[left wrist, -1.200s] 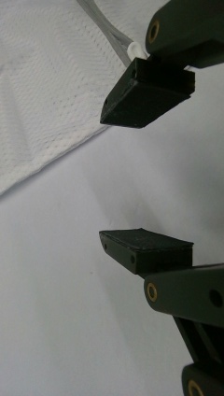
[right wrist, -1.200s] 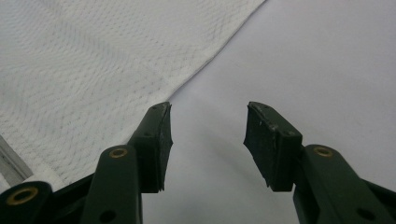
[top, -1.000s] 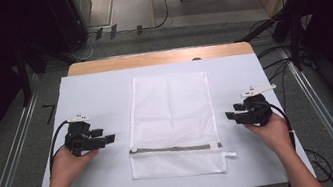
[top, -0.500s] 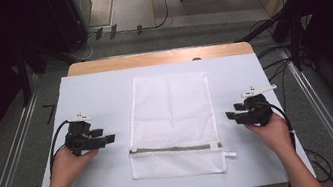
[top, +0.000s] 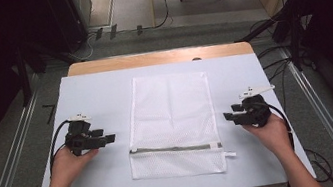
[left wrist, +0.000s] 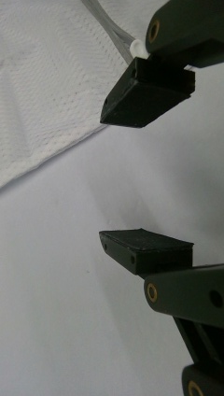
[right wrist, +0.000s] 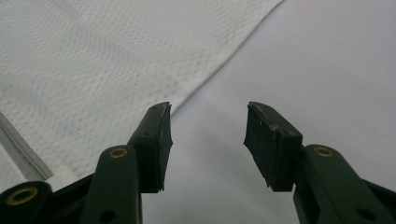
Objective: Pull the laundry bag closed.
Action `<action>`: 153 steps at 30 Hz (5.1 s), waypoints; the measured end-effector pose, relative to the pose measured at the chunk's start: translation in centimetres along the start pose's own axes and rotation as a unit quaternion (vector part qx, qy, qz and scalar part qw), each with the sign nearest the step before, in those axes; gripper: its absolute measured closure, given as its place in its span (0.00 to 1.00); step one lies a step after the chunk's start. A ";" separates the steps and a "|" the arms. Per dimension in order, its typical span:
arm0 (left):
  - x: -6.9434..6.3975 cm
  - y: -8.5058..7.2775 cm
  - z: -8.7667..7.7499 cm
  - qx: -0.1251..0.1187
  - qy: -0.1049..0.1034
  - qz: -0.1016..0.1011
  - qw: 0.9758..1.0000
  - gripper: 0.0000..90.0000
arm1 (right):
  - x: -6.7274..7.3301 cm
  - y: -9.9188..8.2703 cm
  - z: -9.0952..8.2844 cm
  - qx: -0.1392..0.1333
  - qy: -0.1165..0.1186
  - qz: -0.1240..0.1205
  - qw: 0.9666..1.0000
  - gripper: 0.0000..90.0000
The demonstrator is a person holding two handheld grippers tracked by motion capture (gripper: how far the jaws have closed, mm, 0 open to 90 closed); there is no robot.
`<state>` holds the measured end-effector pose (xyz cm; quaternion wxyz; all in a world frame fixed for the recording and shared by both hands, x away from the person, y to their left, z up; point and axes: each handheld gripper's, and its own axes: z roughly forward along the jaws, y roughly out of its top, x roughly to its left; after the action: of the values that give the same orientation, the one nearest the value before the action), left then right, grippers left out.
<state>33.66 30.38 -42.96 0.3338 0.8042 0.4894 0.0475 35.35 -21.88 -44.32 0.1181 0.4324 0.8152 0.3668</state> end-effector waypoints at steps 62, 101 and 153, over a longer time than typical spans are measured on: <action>-0.8 -0.8 -1.4 -0.019 -0.001 0.013 1.000 0.43 | 14.1 6.2 3.0 0.018 0.118 -0.108 0.987 0.73; -0.2 -0.9 -1.6 -0.027 0.003 0.004 1.000 0.45 | 20.9 7.7 9.5 0.072 0.194 -0.079 0.975 0.90; -1.6 -1.2 -0.9 0.000 -0.035 0.044 0.998 0.48 | 22.7 9.2 12.9 0.102 0.228 -0.048 0.967 0.98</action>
<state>31.56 29.81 -42.58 0.3484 0.8259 0.4419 0.0338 34.03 5.81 -44.11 -0.0986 0.3077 0.8733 0.3646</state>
